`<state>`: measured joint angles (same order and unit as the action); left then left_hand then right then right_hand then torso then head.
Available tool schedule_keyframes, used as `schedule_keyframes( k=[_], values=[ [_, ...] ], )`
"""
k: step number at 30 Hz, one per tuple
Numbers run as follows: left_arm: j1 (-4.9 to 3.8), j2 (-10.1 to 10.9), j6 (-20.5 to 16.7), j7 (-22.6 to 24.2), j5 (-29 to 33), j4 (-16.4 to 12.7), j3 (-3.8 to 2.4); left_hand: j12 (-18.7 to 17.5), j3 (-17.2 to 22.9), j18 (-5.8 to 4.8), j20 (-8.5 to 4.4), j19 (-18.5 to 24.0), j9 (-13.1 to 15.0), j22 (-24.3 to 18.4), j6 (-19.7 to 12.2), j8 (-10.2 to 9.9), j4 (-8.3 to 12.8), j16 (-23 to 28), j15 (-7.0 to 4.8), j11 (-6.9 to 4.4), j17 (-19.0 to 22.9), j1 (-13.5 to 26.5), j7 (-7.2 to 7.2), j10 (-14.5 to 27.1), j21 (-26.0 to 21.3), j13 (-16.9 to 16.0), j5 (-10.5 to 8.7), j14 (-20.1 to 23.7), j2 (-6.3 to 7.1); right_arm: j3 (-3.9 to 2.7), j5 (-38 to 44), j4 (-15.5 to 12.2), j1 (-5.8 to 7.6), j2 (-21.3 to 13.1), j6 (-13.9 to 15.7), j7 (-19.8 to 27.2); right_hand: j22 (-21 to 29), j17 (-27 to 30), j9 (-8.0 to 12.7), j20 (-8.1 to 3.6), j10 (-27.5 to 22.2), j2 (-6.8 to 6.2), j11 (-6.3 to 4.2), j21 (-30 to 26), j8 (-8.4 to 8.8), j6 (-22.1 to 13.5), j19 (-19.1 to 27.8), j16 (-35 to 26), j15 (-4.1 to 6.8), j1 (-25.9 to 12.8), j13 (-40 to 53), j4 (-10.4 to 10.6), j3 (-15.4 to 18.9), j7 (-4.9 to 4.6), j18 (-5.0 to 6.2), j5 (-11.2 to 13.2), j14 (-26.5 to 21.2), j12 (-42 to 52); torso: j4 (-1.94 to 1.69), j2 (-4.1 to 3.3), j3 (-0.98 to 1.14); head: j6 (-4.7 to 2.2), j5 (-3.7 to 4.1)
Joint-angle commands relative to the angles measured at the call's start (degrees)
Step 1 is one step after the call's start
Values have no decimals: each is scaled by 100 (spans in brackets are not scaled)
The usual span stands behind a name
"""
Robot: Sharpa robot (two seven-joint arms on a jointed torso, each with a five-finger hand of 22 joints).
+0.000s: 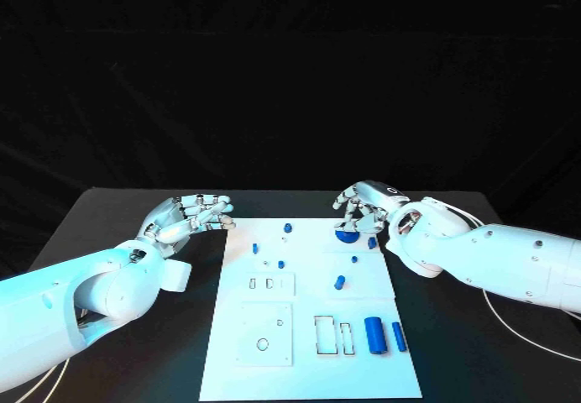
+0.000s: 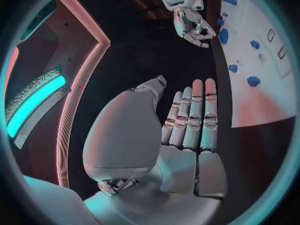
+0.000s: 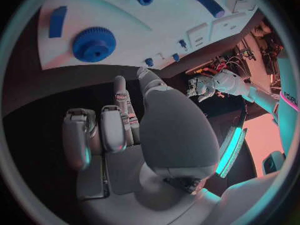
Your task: Assemble the parts on the task board
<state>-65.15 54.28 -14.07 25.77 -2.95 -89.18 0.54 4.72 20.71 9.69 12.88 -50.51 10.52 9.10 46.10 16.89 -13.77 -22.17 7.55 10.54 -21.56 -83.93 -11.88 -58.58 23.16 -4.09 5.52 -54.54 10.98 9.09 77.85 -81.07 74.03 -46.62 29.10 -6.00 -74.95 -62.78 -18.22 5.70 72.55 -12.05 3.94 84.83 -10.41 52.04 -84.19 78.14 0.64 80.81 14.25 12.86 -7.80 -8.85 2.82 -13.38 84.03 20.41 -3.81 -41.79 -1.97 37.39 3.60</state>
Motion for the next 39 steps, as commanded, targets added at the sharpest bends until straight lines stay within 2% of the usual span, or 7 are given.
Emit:
schedule_keyframes(
  k=[1,2,5,13,25,30,39],
  values=[
    [-15,10,-94,232,47,114,-18,-79,-51,-82,178,541,-11,-162,-236,-95,78,329,221,180,127,48,-280,664,-322,39,-13,776,-33,-8,-422,-51,12,-170,-336,299,-817,-171,-17,-57,19,-50,-55,86,-28,-120,-215,109,37,53,595,204,321,43,-123,75,153,689,22,23,15,18,9],
    [-16,13,-112,242,58,139,-21,-93,-80,-88,206,633,-6,-193,-263,-94,91,353,263,186,143,46,-298,765,-381,42,-15,893,-31,-8,-443,-49,14,-205,-367,315,-840,-186,-54,-32,-561,70,-80,96,-104,-189,-214,140,6,339,1355,390,618,83,-136,116,141,1463,21,24,15,22,9],
    [-19,25,-158,272,93,228,-28,-47,-173,-78,302,887,16,-288,-352,-79,122,380,331,231,194,27,-326,939,-554,33,-8,1157,-75,-10,-502,-11,17,-312,-486,343,-931,-379,-70,-22,-826,153,-16,146,-169,-280,-255,247,-5,241,1965,381,840,1,-142,136,175,2151,17,23,15,28,19],
    [-23,37,-201,311,160,338,-35,27,-230,-61,353,1031,25,-351,-424,-71,139,415,355,233,253,22,-330,919,-659,26,-7,1292,-113,-9,-575,306,5,-275,-779,355,-1278,-1131,-86,27,-262,218,34,366,-309,-402,-445,613,-54,262,4298,384,922,-37,-224,46,300,4355,11,16,17,22,20],
    [-24,31,-173,295,183,322,-36,31,-233,-41,355,1017,31,-355,-418,-58,151,399,354,248,260,7,-366,939,-657,30,-4,1279,-133,-5,-580,725,-134,40,-1018,298,-1480,-1558,-92,52,97,311,51,500,-399,-390,-565,795,-78,312,5193,370,802,-48,-276,-57,373,5126,13,14,10,42,7],
    [-24,29,-167,284,188,310,-36,32,-233,-38,355,1013,32,-355,-418,-56,152,397,354,249,261,6,-369,940,-656,30,-5,1278,-134,-5,-584,788,-156,103,-1068,287,-1505,-1611,-93,54,143,327,51,517,-417,-373,-581,819,-80,319,5303,370,768,-46,-282,-76,382,5219,19,18,-4,61,11],
    [-24,19,-151,255,190,258,-36,43,-223,-20,359,985,36,-356,-415,-45,176,380,355,259,268,-25,-387,951,-646,31,-1,1265,-155,-4,-589,859,-178,187,-1100,215,-1505,-1667,-96,53,187,404,41,517,-458,-307,-581,845,-74,338,5431,366,671,-33,-282,-108,390,5325,14,25,0,67,16]
  ],
)
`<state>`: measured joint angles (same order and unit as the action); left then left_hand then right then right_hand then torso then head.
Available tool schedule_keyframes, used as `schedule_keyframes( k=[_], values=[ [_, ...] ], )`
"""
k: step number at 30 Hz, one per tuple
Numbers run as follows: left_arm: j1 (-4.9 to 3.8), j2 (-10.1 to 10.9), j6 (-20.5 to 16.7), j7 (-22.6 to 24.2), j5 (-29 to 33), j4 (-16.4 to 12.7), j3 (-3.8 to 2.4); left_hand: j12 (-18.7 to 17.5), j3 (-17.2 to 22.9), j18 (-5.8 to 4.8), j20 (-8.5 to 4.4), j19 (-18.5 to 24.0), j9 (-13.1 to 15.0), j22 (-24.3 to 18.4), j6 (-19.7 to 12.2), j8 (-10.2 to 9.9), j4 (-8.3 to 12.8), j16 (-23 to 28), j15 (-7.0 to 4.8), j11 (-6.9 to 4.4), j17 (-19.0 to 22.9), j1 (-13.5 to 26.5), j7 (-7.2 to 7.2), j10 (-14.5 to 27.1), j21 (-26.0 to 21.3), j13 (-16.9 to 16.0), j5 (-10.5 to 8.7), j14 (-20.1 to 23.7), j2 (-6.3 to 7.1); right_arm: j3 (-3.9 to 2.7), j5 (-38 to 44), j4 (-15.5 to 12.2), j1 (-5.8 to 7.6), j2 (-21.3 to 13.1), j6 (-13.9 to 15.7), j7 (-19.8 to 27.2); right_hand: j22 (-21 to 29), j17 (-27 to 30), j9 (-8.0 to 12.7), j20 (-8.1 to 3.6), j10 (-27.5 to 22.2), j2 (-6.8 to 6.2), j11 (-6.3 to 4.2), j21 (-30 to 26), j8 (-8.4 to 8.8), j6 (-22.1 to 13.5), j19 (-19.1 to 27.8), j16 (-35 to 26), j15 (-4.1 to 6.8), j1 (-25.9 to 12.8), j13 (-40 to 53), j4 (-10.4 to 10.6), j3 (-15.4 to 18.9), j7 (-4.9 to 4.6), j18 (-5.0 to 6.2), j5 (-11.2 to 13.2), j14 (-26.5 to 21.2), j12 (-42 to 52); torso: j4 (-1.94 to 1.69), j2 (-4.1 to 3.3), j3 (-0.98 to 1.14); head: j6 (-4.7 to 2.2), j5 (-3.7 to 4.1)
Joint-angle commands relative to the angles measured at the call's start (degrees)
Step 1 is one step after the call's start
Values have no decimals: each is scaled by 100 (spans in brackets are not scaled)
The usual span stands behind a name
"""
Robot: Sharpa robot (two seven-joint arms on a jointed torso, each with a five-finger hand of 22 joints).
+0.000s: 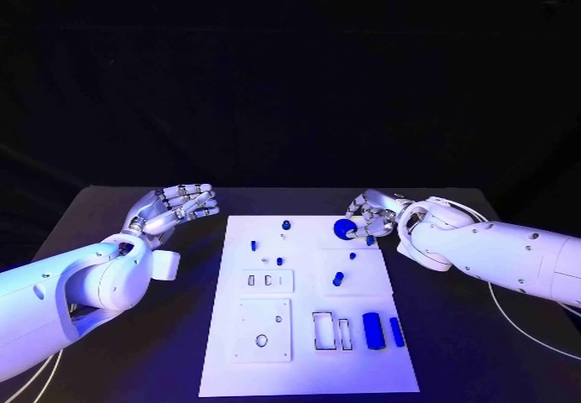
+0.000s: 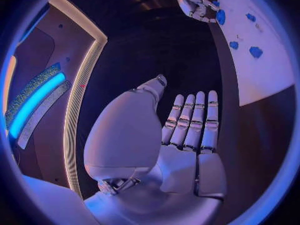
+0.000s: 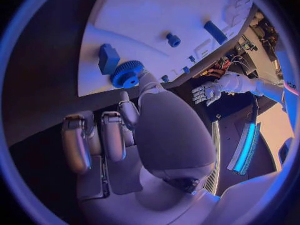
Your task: Assemble the parts on the task board
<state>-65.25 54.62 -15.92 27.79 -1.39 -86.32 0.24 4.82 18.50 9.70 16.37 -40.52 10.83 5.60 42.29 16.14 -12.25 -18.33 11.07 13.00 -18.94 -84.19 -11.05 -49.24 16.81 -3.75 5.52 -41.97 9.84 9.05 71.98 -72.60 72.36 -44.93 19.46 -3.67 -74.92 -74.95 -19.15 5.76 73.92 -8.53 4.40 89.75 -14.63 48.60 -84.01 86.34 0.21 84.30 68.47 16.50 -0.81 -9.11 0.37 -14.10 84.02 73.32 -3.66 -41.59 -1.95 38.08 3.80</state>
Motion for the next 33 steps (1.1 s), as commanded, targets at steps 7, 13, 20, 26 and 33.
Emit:
schedule_keyframes(
  k=[7,13,20,26,33],
  values=[
    [-13,-17,48,41,35,-42,-6,34,2,-15,12,-26,5,-7,-44,29,31,-7,8,24,13,-5,-489,35,-7,-1,0,15,-52,-1,-27,67,-42,65,-181,-82,-1508,-484,8,41,88,155,-17,25,-53,88,-599,41,-24,17,108,-2,-202,1,-37,35,395,108,0,-1,5,-6,-17],
    [-13,-17,68,30,35,-49,-6,35,4,-13,12,-30,5,-7,-46,29,34,-7,9,27,15,-9,-493,37,-5,-1,0,17,-55,-1,-36,107,-63,103,-220,-100,-1508,-497,13,38,116,170,-20,25,-58,111,-599,47,-21,22,152,-3,-260,6,-37,4,397,143,-1,-2,5,16,-22],
    [-13,-19,89,20,35,-50,-6,37,5,-12,12,-33,5,-7,-46,30,35,-8,10,28,16,-10,-496,38,-4,-1,0,18,-58,-1,-29,130,-72,137,-231,-126,-1508,-510,18,37,124,179,-23,25,-60,126,-599,52,-19,20,169,-2,-300,8,-37,-29,399,155,0,-3,5,22,-30],
    [-13,-19,122,6,35,-50,-6,39,8,-9,12,-41,6,-6,-45,32,38,-9,11,31,18,-13,-500,38,-1,-1,0,20,-62,-1,116,98,-82,159,-95,-299,-1508,-535,34,29,180,166,-35,25,-63,173,-599,62,-9,67,256,-21,-425,21,-37,-85,404,221,5,0,7,26,-36],
    [-13,-19,150,-7,37,-50,-6,44,10,-5,12,-52,7,-6,-43,35,41,-12,12,33,20,-16,-505,37,4,-2,-1,20,-67,-1,321,-52,-88,156,445,-539,-1508,-572,73,-33,435,47,-122,25,-137,518,-599,79,63,201,559,-29,-1075,112,-37,-167,411,450,7,2,4,20,-46]
  ],
)
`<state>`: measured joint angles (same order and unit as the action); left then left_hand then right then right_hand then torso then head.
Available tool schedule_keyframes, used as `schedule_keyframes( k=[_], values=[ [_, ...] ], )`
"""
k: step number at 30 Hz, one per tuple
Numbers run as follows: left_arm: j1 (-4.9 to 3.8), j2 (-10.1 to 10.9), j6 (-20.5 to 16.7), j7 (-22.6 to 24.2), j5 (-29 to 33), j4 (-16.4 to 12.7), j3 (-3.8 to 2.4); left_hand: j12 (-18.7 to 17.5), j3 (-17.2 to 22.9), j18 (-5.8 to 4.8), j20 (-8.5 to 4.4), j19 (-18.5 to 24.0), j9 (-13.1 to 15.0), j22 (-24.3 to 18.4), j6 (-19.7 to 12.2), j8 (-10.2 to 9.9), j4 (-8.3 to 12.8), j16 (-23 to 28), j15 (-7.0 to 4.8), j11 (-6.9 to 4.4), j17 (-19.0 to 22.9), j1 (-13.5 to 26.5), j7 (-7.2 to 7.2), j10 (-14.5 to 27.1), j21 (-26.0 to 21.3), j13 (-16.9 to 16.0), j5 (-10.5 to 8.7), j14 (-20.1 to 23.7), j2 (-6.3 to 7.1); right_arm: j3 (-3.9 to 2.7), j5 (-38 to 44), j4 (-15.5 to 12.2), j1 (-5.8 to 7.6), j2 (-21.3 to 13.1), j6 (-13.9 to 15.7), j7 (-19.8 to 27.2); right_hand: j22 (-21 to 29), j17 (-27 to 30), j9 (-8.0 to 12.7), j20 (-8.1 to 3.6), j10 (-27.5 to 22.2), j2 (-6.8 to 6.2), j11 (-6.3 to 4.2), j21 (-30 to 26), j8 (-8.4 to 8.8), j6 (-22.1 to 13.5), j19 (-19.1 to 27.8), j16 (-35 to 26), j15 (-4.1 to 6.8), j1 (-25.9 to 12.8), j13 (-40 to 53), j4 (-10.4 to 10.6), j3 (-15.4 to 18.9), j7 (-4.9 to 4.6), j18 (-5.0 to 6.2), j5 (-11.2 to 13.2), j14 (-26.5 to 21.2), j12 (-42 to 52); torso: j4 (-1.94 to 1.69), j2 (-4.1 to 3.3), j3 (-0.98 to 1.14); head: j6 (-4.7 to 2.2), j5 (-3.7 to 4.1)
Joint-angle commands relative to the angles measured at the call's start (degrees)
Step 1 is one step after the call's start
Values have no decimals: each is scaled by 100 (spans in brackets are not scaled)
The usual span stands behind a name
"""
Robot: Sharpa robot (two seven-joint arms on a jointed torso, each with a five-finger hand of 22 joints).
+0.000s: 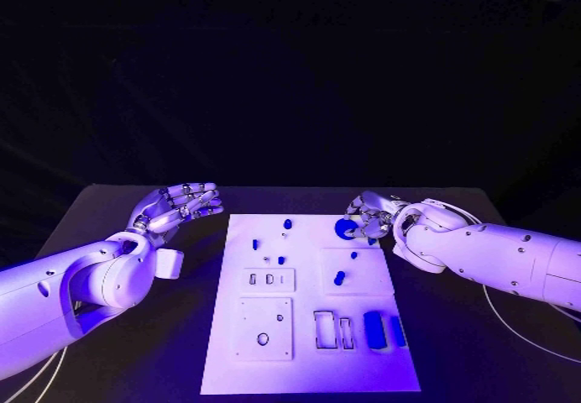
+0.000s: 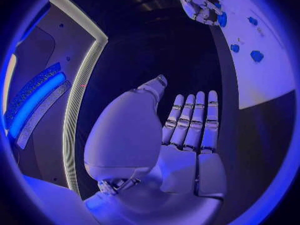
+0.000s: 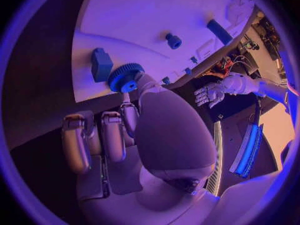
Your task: Assemble the parts on the task board
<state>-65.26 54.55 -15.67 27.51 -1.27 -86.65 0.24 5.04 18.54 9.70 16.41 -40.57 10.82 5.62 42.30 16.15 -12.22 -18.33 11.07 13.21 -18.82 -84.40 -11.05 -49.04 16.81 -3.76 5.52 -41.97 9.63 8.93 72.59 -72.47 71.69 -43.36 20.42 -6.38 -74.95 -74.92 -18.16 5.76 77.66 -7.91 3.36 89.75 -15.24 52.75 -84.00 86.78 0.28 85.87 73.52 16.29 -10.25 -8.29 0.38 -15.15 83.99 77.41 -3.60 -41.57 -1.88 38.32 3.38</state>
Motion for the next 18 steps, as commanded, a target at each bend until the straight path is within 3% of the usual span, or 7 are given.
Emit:
schedule_keyframes(
  k=[1,7,10,18],
  values=[
    [-12,-13,129,16,34,-16,-6,23,6,-4,8,-48,8,-7,-43,35,38,-12,12,13,8,5,-505,16,5,-2,-1,20,-47,11,291,-107,-21,-11,434,-284,-1505,-576,-25,-47,84,-55,-32,25,-93,161,-600,35,70,32,80,-10,-243,48,-38,-73,414,58,-1,0,-2,-4,-5],
    [-12,-22,158,-14,126,-4,-6,26,8,-1,8,-56,9,-6,-41,37,40,-15,12,15,9,4,-508,15,8,-2,-2,18,-50,-8,507,-348,-6,-54,792,-349,-1505,-560,-35,-90,148,-217,-79,25,-170,300,-600,28,112,-62,170,-45,-652,102,-38,-108,412,109,-8,3,2,-15,-15],
    [-12,-26,165,-24,143,-6,-6,26,8,-1,8,-56,9,-6,-41,37,40,-15,12,15,9,4,-508,15,8,-2,-2,18,-50,-14,588,-445,22,-52,876,-369,-1505,-567,-41,-98,163,-251,-89,25,-191,325,-600,30,120,-83,190,-64,-752,113,-38,-109,413,121,-11,8,-8,-19,-28],
    [-12,-35,167,-35,155,-13,-6,32,9,3,9,-68,10,-6,-39,41,43,-18,12,16,11,4,-512,13,13,-3,-3,18,-54,-23,839,-771,122,28,1048,-404,-1505,-588,-52,-111,199,-312,-101,25,-226,354,-600,36,132,-148,236,-95,-923,126,-38,-105,419,149,-1,4,-6,-20,-56]
  ],
)
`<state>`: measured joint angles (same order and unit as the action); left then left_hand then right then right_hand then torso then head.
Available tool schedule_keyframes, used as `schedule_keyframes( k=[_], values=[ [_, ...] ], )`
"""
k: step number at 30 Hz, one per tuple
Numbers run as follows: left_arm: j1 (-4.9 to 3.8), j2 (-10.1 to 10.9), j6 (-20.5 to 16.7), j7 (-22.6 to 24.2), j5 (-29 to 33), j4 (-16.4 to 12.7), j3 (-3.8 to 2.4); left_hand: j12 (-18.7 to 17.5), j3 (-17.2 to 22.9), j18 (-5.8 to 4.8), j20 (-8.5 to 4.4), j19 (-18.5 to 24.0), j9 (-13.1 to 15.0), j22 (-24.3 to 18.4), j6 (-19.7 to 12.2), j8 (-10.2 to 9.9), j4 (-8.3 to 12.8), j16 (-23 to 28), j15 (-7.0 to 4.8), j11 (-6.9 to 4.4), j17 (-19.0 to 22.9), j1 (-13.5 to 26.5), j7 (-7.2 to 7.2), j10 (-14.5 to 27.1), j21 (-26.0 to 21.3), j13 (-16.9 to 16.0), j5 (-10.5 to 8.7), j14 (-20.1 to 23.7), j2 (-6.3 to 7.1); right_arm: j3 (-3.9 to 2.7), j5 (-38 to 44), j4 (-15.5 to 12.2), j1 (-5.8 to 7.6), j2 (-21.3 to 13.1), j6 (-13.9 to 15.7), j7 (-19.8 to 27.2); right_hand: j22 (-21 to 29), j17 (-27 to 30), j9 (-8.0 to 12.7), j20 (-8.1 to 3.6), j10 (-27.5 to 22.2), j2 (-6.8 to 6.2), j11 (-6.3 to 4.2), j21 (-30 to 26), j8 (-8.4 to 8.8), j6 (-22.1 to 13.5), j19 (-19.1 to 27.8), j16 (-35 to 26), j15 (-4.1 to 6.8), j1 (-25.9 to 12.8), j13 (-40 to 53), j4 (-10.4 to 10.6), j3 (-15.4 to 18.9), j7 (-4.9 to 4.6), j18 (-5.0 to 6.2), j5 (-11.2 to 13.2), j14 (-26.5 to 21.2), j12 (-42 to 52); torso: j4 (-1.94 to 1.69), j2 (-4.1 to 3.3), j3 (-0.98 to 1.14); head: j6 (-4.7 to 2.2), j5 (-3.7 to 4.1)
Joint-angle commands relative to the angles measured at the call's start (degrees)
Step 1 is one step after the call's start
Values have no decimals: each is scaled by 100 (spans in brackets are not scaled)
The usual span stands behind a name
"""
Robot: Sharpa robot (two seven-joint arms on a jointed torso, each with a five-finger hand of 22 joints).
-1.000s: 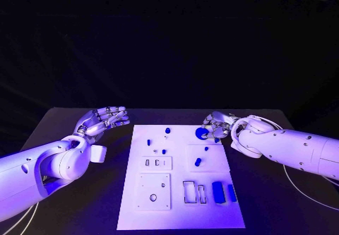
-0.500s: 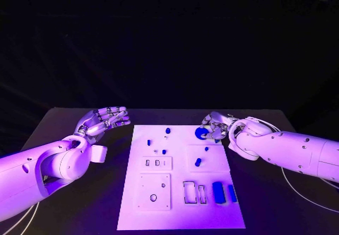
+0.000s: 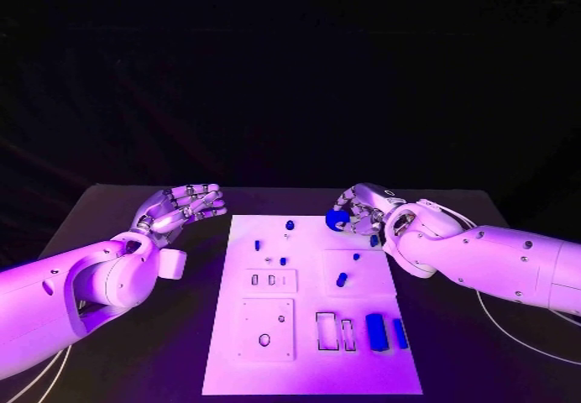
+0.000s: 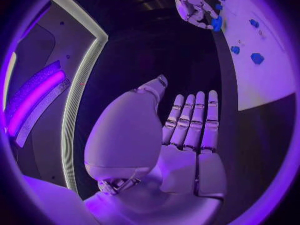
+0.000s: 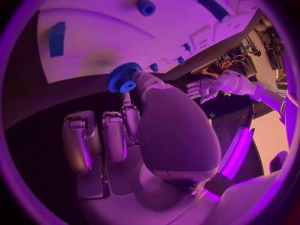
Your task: Assemble the parts on the task board
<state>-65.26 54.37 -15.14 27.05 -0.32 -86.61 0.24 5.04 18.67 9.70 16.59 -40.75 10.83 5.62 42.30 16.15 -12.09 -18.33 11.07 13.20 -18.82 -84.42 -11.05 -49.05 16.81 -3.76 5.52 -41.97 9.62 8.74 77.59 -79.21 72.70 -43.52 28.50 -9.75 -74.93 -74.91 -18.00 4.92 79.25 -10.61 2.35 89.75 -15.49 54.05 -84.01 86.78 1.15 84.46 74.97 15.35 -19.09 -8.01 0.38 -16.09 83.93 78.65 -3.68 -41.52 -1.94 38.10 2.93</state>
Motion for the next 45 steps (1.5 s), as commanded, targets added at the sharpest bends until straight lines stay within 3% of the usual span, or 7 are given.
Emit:
schedule_keyframes(
  k=[1,9,15,24,28,35,45],
  values=[
    [-12,-19,115,11,59,-20,-6,32,-4,3,-9,-50,10,-6,-39,40,30,-18,12,17,11,5,-512,14,13,-3,-3,18,-52,-5,372,-134,29,74,240,-73,-1507,-595,-70,-28,46,-51,-2,25,-205,226,-599,39,47,-18,97,-4,-57,99,-38,-8,426,29,7,-1,0,3,-10],
    [-12,-29,119,3,47,-62,-6,32,-4,3,-9,-50,10,-6,-39,40,30,-18,12,17,11,5,-512,14,13,-3,-3,18,-52,3,510,-186,38,458,143,-68,-1507,-603,-69,-31,53,-84,-3,25,-206,212,-599,41,49,-54,105,-22,-126,98,-38,18,428,32,7,-11,2,21,-45],
    [-12,-42,133,-1,36,-122,-6,32,-4,3,-9,-50,10,-6,-39,40,30,-18,12,17,11,5,-512,14,13,-3,-3,18,-52,22,615,-15,-5,782,115,-78,-1507,-602,-69,-32,58,-88,-3,25,-206,207,-599,41,50,-60,111,-33,-159,97,-38,20,428,35,-8,-12,-5,33,-53],
    [-12,-62,149,-15,-5,-167,-6,32,-4,3,-9,-50,10,-6,-39,40,30,-18,12,17,11,5,-512,14,13,-3,-3,18,-52,54,703,303,-172,1198,97,-82,-1507,-615,-69,-33,64,-108,-2,25,-207,199,-599,45,50,-67,120,-57,-205,95,-38,22,430,39,-11,-18,5,51,-78],
    [-12,-66,150,-22,-14,-172,-6,43,-3,7,-8,-67,12,-6,-36,46,36,-24,12,19,15,4,-514,11,19,-5,-7,19,-54,60,715,372,-226,1287,74,-82,-1507,-616,-69,-34,65,-113,-1,25,-208,198,-599,46,50,-70,121,-66,-223,94,-38,23,431,39,-18,-18,5,81,-88],
    [-13,-65,163,-41,-24,-171,-6,44,-3,7,-7,-68,12,-7,-35,47,37,-25,13,18,16,4,-514,10,19,-5,-7,19,-54,68,721,421,-273,1355,25,-87,-1507,-608,-67,-34,65,-126,3,25,-204,185,-599,43,47,-89,123,-76,-251,88,-38,29,429,38,5,-15,8,98,-110],
    [-13,-75,203,-64,-34,-159,-6,47,-4,8,-7,-71,13,-7,-34,48,39,-26,13,18,17,5,-515,10,20,-5,-8,19,-54,76,747,474,-293,1415,18,-101,-1507,-622,-53,-25,50,-173,23,25,-172,118,-599,48,33,-153,112,-105,-331,62,-38,53,432,22,6,-15,16,85,-103]
  ],
)
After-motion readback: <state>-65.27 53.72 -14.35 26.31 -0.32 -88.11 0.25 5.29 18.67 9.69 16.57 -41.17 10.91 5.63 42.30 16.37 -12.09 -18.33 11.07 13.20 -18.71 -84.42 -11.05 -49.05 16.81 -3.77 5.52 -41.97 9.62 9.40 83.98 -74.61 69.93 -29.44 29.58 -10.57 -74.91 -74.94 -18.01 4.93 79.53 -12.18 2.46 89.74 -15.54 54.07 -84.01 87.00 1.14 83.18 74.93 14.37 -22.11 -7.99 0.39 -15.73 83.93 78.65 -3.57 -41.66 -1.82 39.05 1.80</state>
